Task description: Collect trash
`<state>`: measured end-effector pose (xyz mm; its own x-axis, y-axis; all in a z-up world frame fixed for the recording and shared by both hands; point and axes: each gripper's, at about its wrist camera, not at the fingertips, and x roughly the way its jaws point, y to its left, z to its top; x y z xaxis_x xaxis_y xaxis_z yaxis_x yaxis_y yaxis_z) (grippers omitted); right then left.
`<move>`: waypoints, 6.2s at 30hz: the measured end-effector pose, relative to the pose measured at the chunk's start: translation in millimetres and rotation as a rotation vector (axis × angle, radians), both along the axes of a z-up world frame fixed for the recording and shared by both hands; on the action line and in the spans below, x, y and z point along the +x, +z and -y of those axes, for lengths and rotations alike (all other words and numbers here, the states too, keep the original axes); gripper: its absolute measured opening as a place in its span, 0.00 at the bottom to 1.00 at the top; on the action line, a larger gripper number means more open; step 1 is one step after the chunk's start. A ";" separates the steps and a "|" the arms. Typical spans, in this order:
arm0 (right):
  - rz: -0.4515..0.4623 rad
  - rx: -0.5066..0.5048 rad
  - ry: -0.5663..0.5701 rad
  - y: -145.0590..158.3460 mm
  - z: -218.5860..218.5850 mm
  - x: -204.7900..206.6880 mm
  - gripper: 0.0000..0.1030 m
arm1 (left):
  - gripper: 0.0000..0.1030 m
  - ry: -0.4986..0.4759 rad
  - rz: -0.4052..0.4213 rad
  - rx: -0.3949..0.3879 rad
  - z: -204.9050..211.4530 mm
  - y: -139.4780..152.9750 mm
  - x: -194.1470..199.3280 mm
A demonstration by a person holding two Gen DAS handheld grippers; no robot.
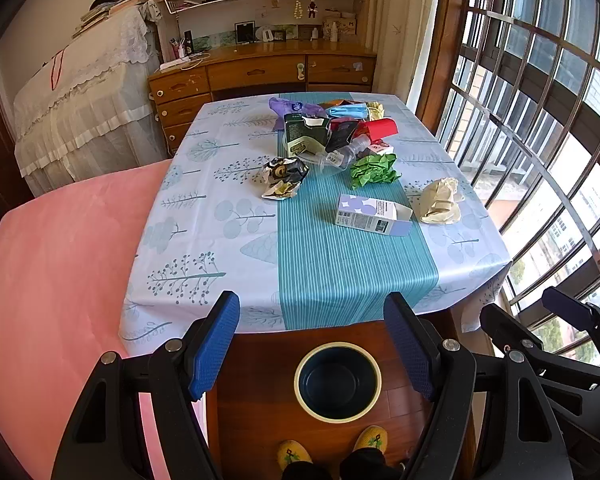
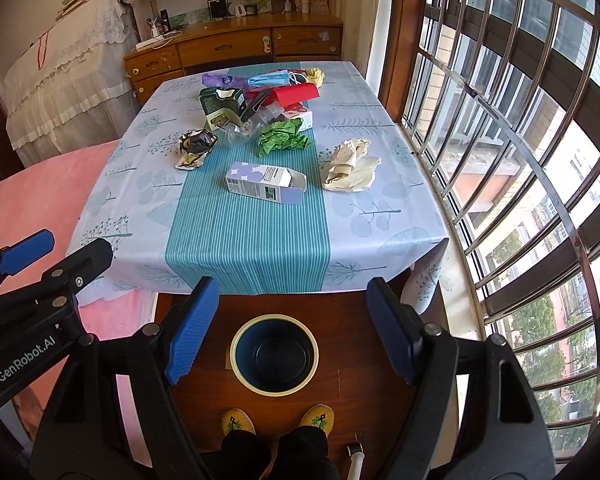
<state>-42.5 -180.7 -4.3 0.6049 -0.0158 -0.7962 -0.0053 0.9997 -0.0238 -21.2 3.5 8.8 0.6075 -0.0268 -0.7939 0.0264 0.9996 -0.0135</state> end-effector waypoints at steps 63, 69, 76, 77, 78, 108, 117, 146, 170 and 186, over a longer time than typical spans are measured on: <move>-0.321 0.289 -0.081 -96.0 146.2 282.0 0.71 | 0.74 0.220 -0.321 -0.148 21.4 -99.1 242.3; -0.429 0.360 0.005 -138.7 155.0 320.5 0.71 | 0.74 0.355 -0.378 -0.272 38.1 -123.7 259.4; -0.451 0.296 0.128 -164.0 135.5 346.3 0.47 | 0.74 0.480 -0.406 -0.391 41.0 -134.2 276.8; -0.445 0.290 0.146 -165.3 131.9 348.2 0.46 | 0.74 0.500 -0.411 -0.407 40.2 -135.9 278.5; -0.439 0.282 0.158 -167.3 128.5 352.0 0.43 | 0.74 0.521 -0.419 -0.420 39.7 -138.3 280.5; -0.353 0.034 0.317 -161.4 76.0 338.4 0.32 | 0.37 0.453 -0.498 -0.327 63.5 -200.0 243.7; -0.313 -0.073 0.283 -152.5 34.5 300.4 0.24 | 0.37 0.287 -0.360 -0.197 48.6 -178.8 184.5; -0.384 -0.186 0.138 -218.4 -92.0 31.6 0.13 | 0.37 -0.013 -0.286 -0.136 -66.4 -236.7 8.2; -0.489 0.072 0.151 -507.9 -25.7 37.4 0.13 | 0.38 0.034 -0.518 -0.156 -2.1 -515.6 28.0; -0.519 0.044 0.233 -589.8 -15.7 79.2 0.40 | 0.45 0.019 -0.534 -0.129 20.8 -581.2 76.4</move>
<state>36.7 -164.9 -594.1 0.1173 0.1116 -0.9868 -0.2260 0.9706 0.0829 55.2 -17.4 -572.4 0.1224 -0.1373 -0.9829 -0.0354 0.9892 -0.1425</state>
